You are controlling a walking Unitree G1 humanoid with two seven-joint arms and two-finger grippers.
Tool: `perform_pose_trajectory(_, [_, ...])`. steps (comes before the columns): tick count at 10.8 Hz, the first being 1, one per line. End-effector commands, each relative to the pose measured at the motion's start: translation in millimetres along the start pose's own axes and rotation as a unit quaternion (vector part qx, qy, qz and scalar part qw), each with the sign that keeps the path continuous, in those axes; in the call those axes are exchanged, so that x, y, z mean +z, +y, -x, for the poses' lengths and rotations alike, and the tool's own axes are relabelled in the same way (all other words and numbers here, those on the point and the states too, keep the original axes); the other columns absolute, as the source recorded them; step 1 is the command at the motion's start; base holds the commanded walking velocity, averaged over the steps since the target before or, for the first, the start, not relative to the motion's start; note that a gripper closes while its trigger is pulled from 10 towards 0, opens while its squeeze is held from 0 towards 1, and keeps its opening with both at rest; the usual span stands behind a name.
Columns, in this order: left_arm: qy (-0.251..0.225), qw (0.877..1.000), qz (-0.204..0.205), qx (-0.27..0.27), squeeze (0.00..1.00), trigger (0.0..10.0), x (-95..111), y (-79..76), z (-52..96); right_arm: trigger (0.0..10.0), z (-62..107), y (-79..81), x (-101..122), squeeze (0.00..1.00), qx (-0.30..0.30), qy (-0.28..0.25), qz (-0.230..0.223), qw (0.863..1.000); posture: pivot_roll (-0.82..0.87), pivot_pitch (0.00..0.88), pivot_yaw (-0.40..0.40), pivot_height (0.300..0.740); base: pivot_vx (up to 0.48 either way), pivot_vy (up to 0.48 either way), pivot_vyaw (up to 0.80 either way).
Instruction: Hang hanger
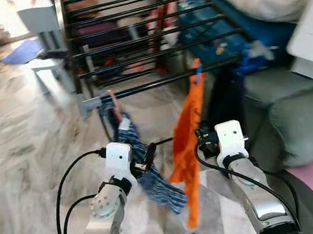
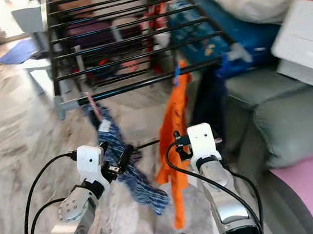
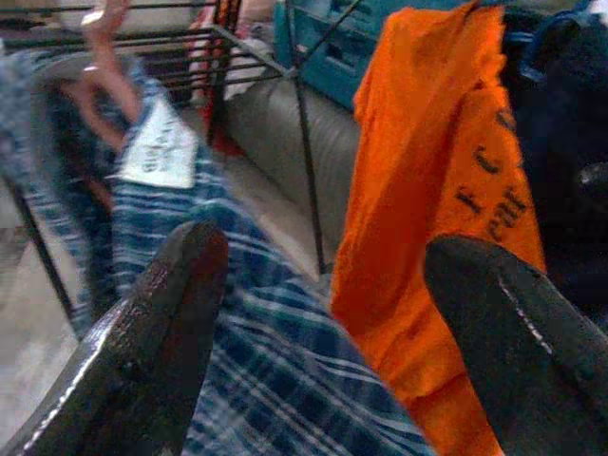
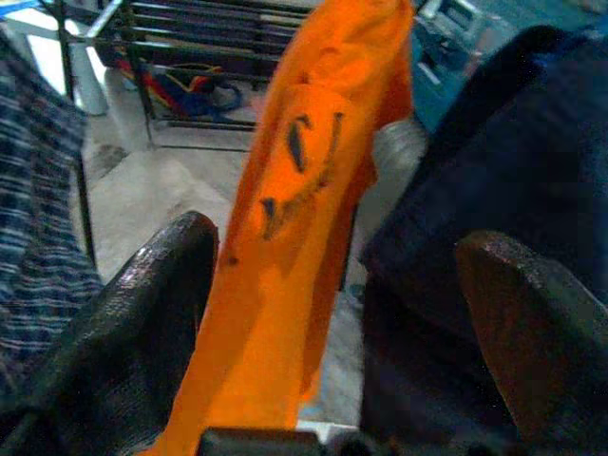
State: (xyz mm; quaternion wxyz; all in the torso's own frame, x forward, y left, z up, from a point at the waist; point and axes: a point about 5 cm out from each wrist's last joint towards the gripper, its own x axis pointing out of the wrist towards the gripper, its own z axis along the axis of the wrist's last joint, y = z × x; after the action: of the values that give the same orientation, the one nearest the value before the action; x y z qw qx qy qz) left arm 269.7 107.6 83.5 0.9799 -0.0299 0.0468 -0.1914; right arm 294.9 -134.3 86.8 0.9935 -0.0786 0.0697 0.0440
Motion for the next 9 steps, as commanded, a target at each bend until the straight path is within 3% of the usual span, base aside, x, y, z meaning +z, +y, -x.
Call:
perform_pose_trajectory(1, [0.001,1.0,0.0,0.001,0.0,10.0,2,1.2,0.0,10.0,-0.9,5.1,-2,0.0,0.011,0.008,-0.003,1.0,-0.15,0.115,0.011,0.74,0.0,0.0,0.0])
perform_pose_trajectory(2, [0.002,1.0,0.001,0.001,0.0,10.0,2,1.7,-0.1,10.0,-3.2,8.1,-1,0.0,0.016,0.006,-0.005,1.0,-0.15,0.118,0.013,0.74,0.0,0.0,0.0])
perform_pose_trajectory(6, [0.006,1.0,-0.003,0.003,0.0,10.0,3,2.5,-0.2,10.0,-43.6,15.1,16,0.0,0.003,0.033,0.012,0.999,-0.12,0.135,0.018,0.74,0.0,0.0,0.0])
perform_pose_trajectory(8, [0.008,1.0,-0.001,0.005,0.0,10.0,3,3.1,-0.7,10.0,-54.4,4.1,9,0.0,-0.019,0.078,-0.017,0.997,-0.12,0.132,0.012,0.74,0.0,0.0,0.0])
perform_pose_trajectory(9, [0.008,1.0,0.0,0.006,0.0,10.0,3,3.3,-0.4,10.0,-56.7,-11.8,7,0.0,-0.048,0.085,-0.006,0.995,-0.12,0.132,0.012,0.74,0.0,0.0,0.0])
